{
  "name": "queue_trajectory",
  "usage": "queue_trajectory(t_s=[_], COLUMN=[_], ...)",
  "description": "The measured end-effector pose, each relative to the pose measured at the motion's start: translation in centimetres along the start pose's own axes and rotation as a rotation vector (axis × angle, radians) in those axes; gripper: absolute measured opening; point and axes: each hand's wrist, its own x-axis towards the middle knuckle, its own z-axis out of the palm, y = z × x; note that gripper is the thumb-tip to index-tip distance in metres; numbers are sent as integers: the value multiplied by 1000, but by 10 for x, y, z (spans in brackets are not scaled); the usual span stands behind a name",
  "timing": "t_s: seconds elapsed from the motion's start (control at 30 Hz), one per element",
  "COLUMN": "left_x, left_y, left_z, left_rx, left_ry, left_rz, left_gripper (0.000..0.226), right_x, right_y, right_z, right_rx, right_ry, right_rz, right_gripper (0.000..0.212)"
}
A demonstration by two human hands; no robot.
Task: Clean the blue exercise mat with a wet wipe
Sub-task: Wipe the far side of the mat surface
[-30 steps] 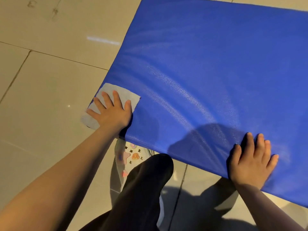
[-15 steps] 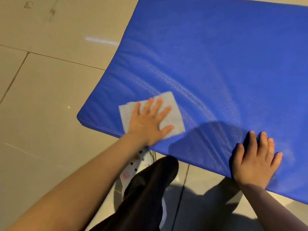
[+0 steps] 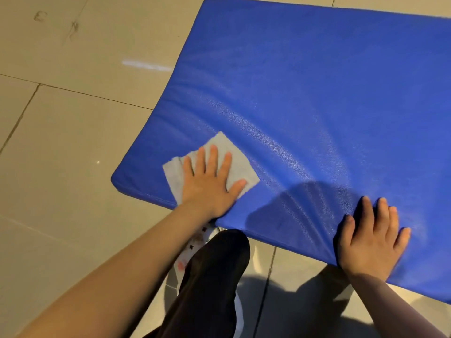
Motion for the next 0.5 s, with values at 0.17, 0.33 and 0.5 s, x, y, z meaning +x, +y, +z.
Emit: queue_trajectory(t_s=[0.17,0.33,0.5], left_x=[-32,-2,22], left_y=[66,36,-78], left_z=[35,21,-5], left_rx=[124,139,-106], left_ry=[48,58,70], left_rz=[512,448,-128], left_gripper=[74,66,65], right_x=[0,0,0], right_y=[0,1,1], right_z=[0,-1,-2], right_rx=[-13,-11,-9], right_ry=[-14,-24,-28], right_rz=[0,-4,-5], right_gripper=[59,60,59])
